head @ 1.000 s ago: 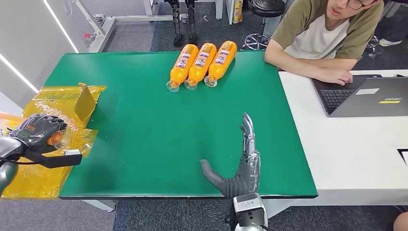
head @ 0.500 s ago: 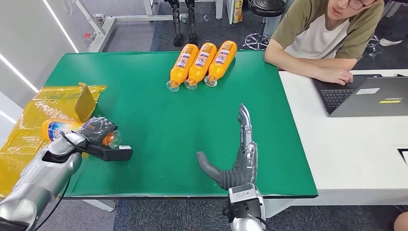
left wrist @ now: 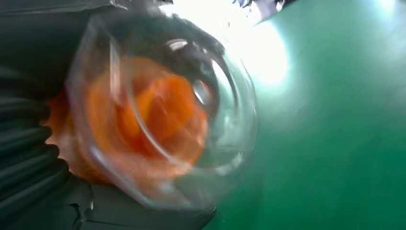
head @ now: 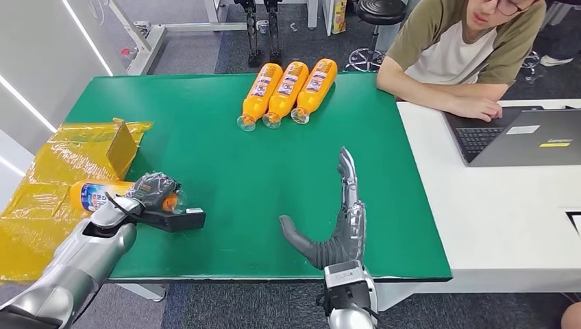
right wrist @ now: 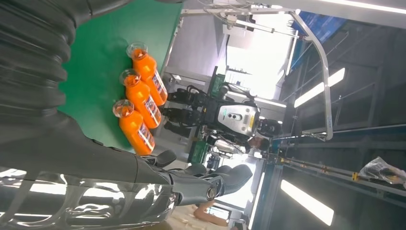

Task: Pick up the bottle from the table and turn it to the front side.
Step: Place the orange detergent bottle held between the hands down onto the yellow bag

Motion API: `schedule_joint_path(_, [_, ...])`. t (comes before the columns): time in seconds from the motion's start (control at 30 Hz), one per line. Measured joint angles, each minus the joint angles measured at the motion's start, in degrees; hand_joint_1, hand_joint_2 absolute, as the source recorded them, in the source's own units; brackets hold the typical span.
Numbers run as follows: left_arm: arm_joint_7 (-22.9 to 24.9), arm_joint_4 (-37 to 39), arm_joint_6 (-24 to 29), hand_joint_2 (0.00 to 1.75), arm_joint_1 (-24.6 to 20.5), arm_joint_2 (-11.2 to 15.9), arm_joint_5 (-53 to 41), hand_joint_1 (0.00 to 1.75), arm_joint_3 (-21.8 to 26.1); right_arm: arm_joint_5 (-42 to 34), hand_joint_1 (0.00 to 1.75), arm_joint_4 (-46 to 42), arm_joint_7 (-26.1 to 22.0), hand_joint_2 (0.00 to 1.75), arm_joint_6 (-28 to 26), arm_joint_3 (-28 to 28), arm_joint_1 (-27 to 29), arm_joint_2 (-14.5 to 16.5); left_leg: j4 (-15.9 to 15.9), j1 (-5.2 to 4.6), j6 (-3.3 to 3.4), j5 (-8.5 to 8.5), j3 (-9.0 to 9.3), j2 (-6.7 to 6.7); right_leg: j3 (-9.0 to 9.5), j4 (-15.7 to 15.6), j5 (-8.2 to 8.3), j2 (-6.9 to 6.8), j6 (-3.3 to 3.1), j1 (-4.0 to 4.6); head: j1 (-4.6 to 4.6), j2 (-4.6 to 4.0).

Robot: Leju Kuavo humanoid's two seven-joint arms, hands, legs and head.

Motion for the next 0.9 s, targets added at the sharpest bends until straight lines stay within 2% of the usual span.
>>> schedule_joint_path(0.1, [1.4, 0.4, -2.9, 1.75, 0.0, -0.2, 0.6, 0.02, 0.5, -0.2, 0.00, 0.3, 0.0, 1.75, -0.4, 0.1, -0.7, 0.0, 0.0, 0.00, -0.03, 0.02, 0.03, 0.00, 0.01, 0.0, 0.01, 0.00, -0.01, 0.00, 0.00, 0.00])
schedule_joint_path(0.5, [0.6, 0.6, -6.1, 1.75, 0.3, -0.2, 5.8, 0.00, 4.9, -1.1, 0.00, 0.9, 0.3, 1.75, -1.1, 0.6, -1.5, 0.0, 0.0, 0.01, -0.10, 0.06, 0.06, -0.02, 0.01, 0.1, 0.00, 0.01, -0.04, 0.00, 0.00, 0.00])
schedule_joint_path(0.77, [-4.9, 0.6, -3.6, 1.75, 1.1, 0.2, 7.9, 0.00, 7.5, -1.0, 0.00, 0.8, 1.0, 1.75, -0.4, 0.7, -1.4, 0.0, 0.0, 0.01, -0.10, 0.07, 0.05, 0.00, -0.02, 0.1, 0.00, 0.02, -0.04, 0.01, -0.01, 0.00])
schedule_joint_path(0.9, [-5.5, 0.6, -3.0, 1.75, 1.3, 0.4, 7.9, 0.00, 7.7, -1.0, 0.00, 0.8, 1.0, 1.75, -0.3, 0.7, -1.4, 0.0, 0.0, 0.01, -0.10, 0.07, 0.04, -0.01, -0.03, 0.1, 0.00, 0.01, -0.04, 0.01, 0.00, 0.00])
